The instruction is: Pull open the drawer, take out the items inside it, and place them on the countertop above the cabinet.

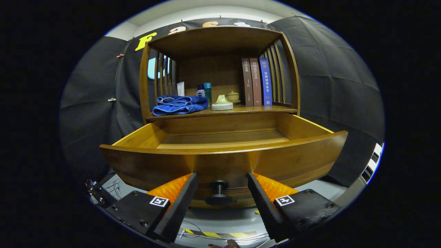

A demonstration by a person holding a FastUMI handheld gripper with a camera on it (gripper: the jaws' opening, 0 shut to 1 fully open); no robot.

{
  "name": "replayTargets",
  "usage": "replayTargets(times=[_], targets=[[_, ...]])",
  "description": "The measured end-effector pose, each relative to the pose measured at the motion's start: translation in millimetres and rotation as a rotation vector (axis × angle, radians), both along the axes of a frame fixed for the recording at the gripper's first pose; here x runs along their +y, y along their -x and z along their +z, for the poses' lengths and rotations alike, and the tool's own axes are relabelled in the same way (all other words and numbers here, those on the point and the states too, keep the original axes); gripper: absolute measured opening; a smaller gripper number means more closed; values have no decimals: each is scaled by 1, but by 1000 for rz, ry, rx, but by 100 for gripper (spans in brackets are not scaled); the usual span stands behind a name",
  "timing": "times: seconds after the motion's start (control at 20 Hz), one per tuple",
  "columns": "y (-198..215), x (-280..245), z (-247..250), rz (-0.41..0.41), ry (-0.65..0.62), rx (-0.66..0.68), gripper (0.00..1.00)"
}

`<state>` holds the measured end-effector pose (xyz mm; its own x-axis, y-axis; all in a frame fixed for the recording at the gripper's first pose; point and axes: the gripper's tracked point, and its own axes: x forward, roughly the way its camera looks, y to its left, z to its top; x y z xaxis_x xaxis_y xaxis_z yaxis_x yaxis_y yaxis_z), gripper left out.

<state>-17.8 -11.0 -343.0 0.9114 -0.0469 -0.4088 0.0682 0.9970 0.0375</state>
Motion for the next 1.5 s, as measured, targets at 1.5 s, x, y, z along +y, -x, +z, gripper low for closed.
replayTargets(times=[1.5], targets=[[-194,-1,-28,-27,1,-44,99]])
